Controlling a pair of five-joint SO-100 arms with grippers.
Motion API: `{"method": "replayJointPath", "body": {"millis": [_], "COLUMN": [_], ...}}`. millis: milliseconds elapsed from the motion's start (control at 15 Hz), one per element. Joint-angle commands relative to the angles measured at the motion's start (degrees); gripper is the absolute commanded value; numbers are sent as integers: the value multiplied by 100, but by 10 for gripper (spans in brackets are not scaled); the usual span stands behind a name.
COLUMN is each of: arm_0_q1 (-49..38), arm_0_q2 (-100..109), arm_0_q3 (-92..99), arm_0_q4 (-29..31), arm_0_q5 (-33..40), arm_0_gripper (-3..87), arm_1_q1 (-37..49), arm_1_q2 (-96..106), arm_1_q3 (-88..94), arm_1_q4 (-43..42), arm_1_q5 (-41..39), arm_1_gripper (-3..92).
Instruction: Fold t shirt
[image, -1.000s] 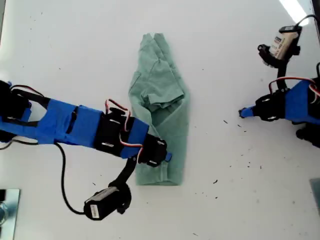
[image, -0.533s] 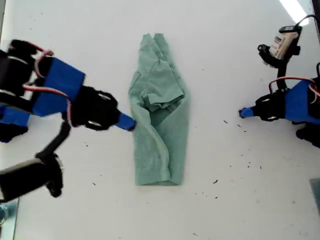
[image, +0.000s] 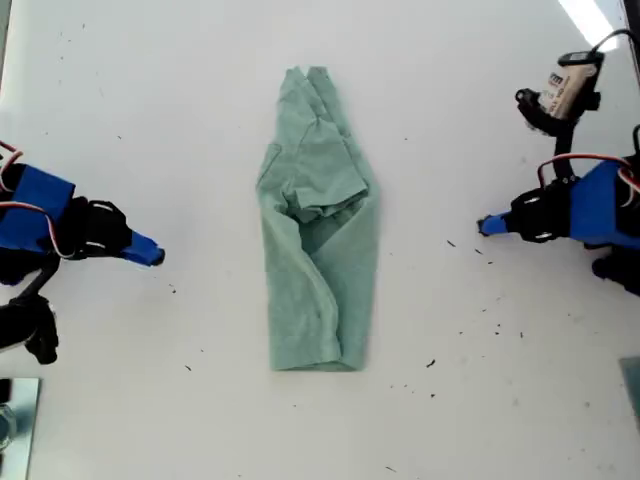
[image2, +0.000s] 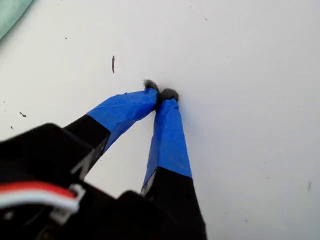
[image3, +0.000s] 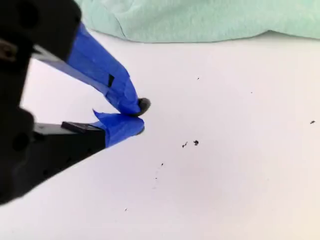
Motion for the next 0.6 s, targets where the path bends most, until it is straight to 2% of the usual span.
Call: {"method": "replayJointPath", "body": {"millis": [0, 67, 200, 333, 400, 467, 533], "arm_0_q1": [9, 35, 308, 642, 844, 1046, 1160], "arm_0_q2": [-527, -949, -2751, -4931, -5854, -6750, -7567], "arm_0_q3": [-483, -1283, -4052, -6899, -7980, -9035, -9958], "arm_0_q4": [-70, 308, 1345, 2021, 2030, 2145, 2443], "arm_0_q5": [-88, -114, -88, 272, 510, 642, 791], "arm_0_gripper": [-1, -1, -1, -1, 39, 250, 284], "arm_1_q1": [-88, -246, -756, -1345, -1600, -1828, -2048], "arm_1_q2": [-123, -694, -3428, -5440, -6144, -6759, -7242], "arm_1_q3": [-44, -914, -4324, -7321, -8411, -9316, -10028], "arm_1_q4": [35, 369, 1503, 2180, 2232, 2241, 2250], "arm_1_q5": [70, 229, 360, 308, 255, 97, -9], "arm_1_gripper": [26, 26, 26, 23, 46, 163, 202]}}
